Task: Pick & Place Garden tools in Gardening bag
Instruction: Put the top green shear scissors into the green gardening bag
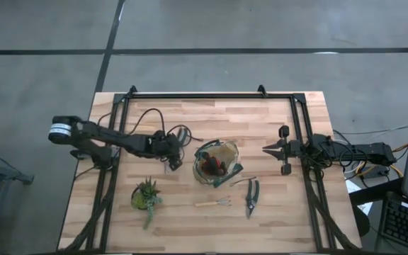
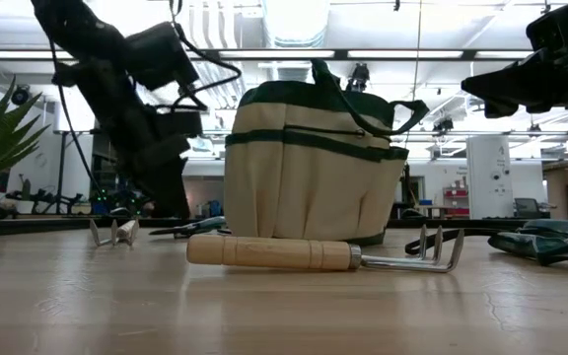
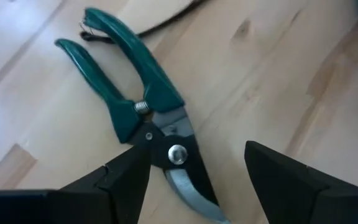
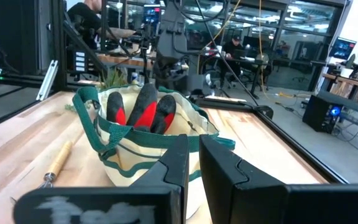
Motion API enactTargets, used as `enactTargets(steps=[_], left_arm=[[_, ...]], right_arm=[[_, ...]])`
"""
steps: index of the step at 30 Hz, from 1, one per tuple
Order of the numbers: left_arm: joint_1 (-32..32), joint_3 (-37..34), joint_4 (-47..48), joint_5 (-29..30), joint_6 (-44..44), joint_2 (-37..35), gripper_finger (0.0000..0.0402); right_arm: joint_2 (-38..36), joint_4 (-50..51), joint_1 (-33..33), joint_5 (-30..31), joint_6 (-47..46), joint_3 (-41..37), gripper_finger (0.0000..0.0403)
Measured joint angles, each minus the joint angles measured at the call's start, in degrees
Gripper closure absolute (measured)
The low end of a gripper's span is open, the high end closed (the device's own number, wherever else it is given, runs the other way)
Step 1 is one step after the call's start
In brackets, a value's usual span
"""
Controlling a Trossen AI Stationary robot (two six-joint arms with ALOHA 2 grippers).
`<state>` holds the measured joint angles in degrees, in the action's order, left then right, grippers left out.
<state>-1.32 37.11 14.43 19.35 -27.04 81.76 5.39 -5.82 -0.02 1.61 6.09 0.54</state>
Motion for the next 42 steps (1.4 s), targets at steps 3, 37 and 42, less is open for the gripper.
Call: enactTargets(steps=[3, 37, 42], left_arm=[[0.0, 0.1, 0.1, 0.2, 0.4, 2.0, 0.0140], [-0.1, 1.2, 0.1, 7.8, 1.7, 6.8, 0.0365], [-0.1, 1.1, 0.2, 8.1, 1.8, 5.4, 0.0378]], right_arm=[[0.0, 0.0, 0.0, 0.0, 0.0, 0.0, 0.0369], [0.0, 0.0, 0.0, 0.0, 0.0, 0.0, 0.0369], [0.0, 0.0, 0.0, 0.0, 0.1, 0.0, 0.0369]])
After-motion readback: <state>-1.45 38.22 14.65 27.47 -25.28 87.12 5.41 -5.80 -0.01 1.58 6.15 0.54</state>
